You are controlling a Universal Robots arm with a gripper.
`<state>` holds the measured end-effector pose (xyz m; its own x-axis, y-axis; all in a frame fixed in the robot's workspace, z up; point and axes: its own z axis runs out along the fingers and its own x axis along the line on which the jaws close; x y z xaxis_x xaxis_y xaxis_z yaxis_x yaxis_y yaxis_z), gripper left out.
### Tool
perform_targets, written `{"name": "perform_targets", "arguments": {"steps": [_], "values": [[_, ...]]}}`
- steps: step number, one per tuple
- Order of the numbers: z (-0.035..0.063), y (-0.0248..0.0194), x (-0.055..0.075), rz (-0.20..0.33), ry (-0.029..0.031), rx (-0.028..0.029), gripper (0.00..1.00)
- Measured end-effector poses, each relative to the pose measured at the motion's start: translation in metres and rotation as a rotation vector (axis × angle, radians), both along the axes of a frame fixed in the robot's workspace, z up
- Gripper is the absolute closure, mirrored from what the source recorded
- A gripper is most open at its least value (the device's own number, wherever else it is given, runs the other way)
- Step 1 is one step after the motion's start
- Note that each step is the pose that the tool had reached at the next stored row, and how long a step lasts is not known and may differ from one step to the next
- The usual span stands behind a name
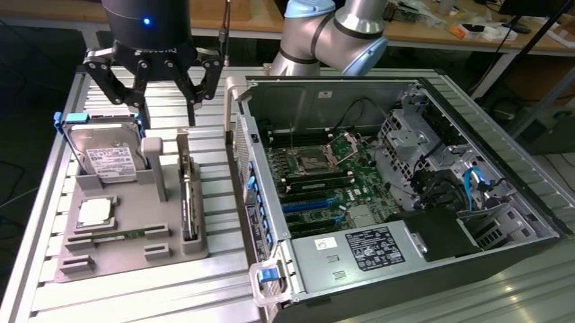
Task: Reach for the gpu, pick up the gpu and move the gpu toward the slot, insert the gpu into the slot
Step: 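Pick up the gpu and move the gpu toward the slot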
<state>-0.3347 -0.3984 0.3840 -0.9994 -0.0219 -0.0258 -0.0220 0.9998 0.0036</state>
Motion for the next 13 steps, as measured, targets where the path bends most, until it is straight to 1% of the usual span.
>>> {"name": "perform_targets", "arguments": {"steps": [3,13], "values": [[-0.0061,0.0000,0.000,0.020,0.0005,-0.0010,0.40],[-0.0246,0.0000,0.000,0.046,0.0006,-0.0010,0.40]]}}
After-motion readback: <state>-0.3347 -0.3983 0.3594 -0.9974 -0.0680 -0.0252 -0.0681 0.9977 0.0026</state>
